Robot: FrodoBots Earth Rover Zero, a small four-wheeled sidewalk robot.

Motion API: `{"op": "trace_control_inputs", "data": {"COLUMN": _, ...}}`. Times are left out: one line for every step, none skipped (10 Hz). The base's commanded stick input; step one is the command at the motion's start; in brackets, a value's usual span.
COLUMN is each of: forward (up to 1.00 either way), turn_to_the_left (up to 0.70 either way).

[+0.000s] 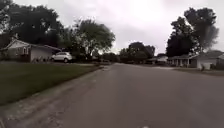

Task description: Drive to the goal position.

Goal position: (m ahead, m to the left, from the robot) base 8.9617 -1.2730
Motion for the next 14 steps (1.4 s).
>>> {"op": "trace_control_inputs", "data": {"forward": 0.7, "turn_to_the_left": 0.0}}
{"op": "trace_control_inputs", "data": {"forward": 0.7, "turn_to_the_left": 0.0}}
{"op": "trace_control_inputs", "data": {"forward": 0.7, "turn_to_the_left": 0.0}}
{"op": "trace_control_inputs", "data": {"forward": 0.7, "turn_to_the_left": -0.32}}
{"op": "trace_control_inputs", "data": {"forward": 0.7, "turn_to_the_left": -0.35}}
{"op": "trace_control_inputs", "data": {"forward": 0.7, "turn_to_the_left": -0.35}}
{"op": "trace_control_inputs", "data": {"forward": 0.7, "turn_to_the_left": -0.35}}
{"op": "trace_control_inputs", "data": {"forward": 0.7, "turn_to_the_left": -0.27}}
{"op": "trace_control_inputs", "data": {"forward": 0.7, "turn_to_the_left": 0.0}}
{"op": "trace_control_inputs", "data": {"forward": 0.7, "turn_to_the_left": 0.0}}
{"op": "trace_control_inputs", "data": {"forward": 0.7, "turn_to_the_left": 0.0}}
{"op": "trace_control_inputs", "data": {"forward": 0.7, "turn_to_the_left": 0.0}}
{"op": "trace_control_inputs", "data": {"forward": 0.7, "turn_to_the_left": 0.0}}
{"op": "trace_control_inputs", "data": {"forward": 0.7, "turn_to_the_left": 0.0}}
